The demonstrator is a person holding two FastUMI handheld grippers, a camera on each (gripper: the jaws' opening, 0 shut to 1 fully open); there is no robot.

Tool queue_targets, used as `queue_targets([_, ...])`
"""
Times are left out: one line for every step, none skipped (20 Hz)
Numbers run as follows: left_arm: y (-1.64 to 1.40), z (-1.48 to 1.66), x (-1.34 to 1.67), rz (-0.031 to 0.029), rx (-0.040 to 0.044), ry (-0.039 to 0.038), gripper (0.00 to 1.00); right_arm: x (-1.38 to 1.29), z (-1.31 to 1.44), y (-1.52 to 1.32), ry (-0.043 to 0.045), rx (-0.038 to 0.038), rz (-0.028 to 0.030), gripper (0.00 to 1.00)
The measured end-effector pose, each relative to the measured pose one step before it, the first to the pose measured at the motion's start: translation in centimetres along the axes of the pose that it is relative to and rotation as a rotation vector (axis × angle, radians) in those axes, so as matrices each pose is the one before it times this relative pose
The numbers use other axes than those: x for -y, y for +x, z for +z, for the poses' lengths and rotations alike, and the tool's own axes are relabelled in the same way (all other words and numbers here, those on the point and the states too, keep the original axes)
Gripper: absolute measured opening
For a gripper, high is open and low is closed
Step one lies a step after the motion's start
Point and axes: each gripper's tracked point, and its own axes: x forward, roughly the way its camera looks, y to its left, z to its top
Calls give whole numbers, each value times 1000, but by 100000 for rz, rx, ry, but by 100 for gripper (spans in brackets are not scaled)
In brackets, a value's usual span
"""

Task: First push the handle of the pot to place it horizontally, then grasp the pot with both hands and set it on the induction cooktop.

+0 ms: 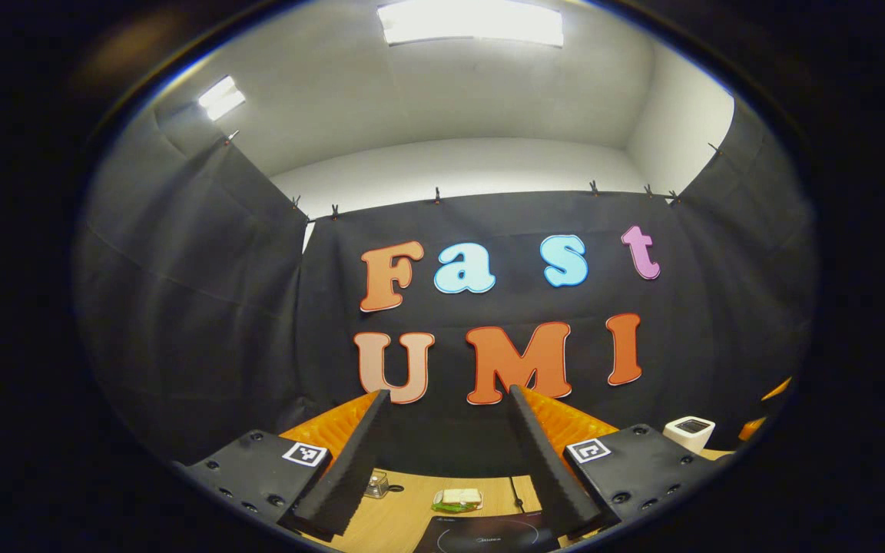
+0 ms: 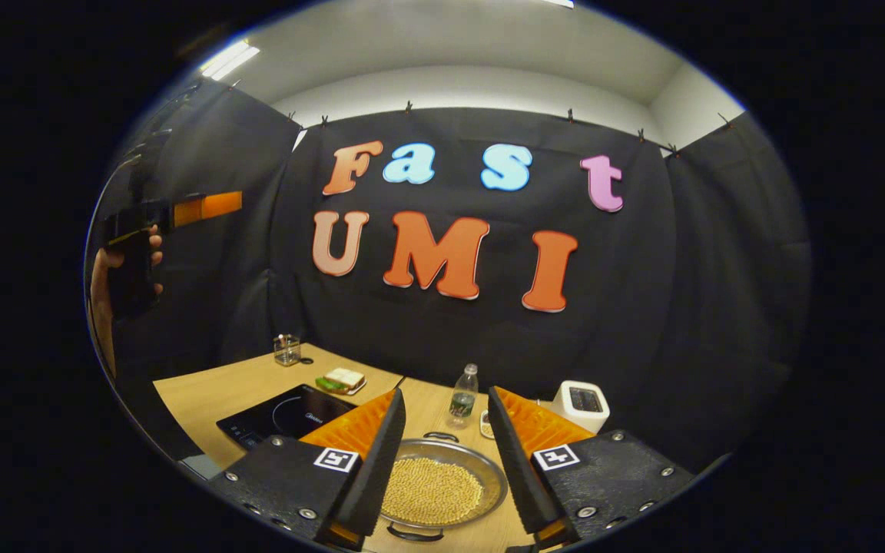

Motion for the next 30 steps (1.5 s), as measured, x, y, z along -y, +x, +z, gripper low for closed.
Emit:
queue_targets([160,-477,11,258,-834,-178,100,-598,-1667,333,2212,-4395,2479,65])
queue_targets([163,-613,28,100,-960,-215,100,-584,-1403,562,2361,-4184,2592,56])
queue_targets([172,-287,-59,-270,-728,-186,100,-490,-1479,563,2112,-4269,2113,52])
queue_targets([296,-363,94,-774,-736,-688,100,-324,-1639,622,1870,-4810,1911,46])
queue_targets([333,-231,149,-1407,-998,-913,100,-157,-1477,555,1423,-3783,1395,43])
queue_targets([133,-383,-25,-901,-1003,-346,100,-109,-1393,514,1833,-4080,1058,40])
queue_targets([210,-252,-227,426,-457,433,100,-21,-1161,550,1874,-3849,955,38])
queue_targets([97,-127,-473,813,155,1014,100,-107,-1465,391,1638,-3438,1089,33])
queue_targets([-68,-60,-241,844,364,1287,98,35,-1077,351,1491,-3330,702,30])
queue_targets([-80,-113,62,333,155,1064,97,-98,-1250,825,1131,-3614,761,21])
queue_targets([3,-84,-1,59,83,683,98,19,-1056,638,833,-3310,254,22])
queue_targets([-176,-226,-30,-61,36,511,100,73,-1004,562,296,-3500,119,19])
queue_targets([-143,-70,-9,-85,147,199,100,-7,-839,592,368,-2647,430,17])
queue_targets([-96,-59,-1,-220,266,-93,100,-28,-746,495,666,-2256,74,14])
queue_targets([-80,23,-156,-123,205,-289,100,-44,-803,545,449,-2479,84,12])
queue_targets([49,67,-252,20,-61,-602,100,-286,-1081,556,198,-2837,1051,8])
queue_targets([-12,-68,-175,-143,-174,-1198,100,-417,-734,500,734,-2349,1476,7])
queue_targets([28,126,-225,-198,-48,-1106,100,-339,-711,520,812,-2276,1345,4])
queue_targets([65,71,-313,513,-66,-515,100,-93,-768,506,1088,-2327,654,2])
queue_targets([-39,-136,-445,694,-162,81,100,-88,-453,457,1476,-1834,364,0])
queue_targets([-16,-139,-318,636,-393,356,100,-13,-465,431,2009,-1523,256,0])
queue_targets([-49,-197,-249,266,-496,200,100,-85,-522,356,2045,-2025,916,0])
queue_targets([-20,-217,-86,-44,-243,146,100,-165,-646,388,1878,-2173,1108,0])
queue_targets([93,-113,-166,442,-109,14,100,-234,80,1,870,1099,1130,0])
queue_targets([150,-154,-285,393,-324,271,100,148,136,60,620,-498,22,0])
queue_targets([12,-158,-277,443,-488,63,100,-237,-184,-140,729,-1521,1429,0])
queue_targets([110,-226,-100,149,-301,-346,100,-678,-317,-77,1298,-1091,2526,0])
queue_targets([95,-32,65,-27,-234,-314,100,-627,-552,-60,382,-2253,2339,0])
queue_targets([-3,-197,-150,365,-135,-334,100,-518,-270,-18,-130,-1220,1996,0])
queue_targets([75,-168,-89,147,-197,-189,100,-289,-248,52,-725,-1186,824,0])
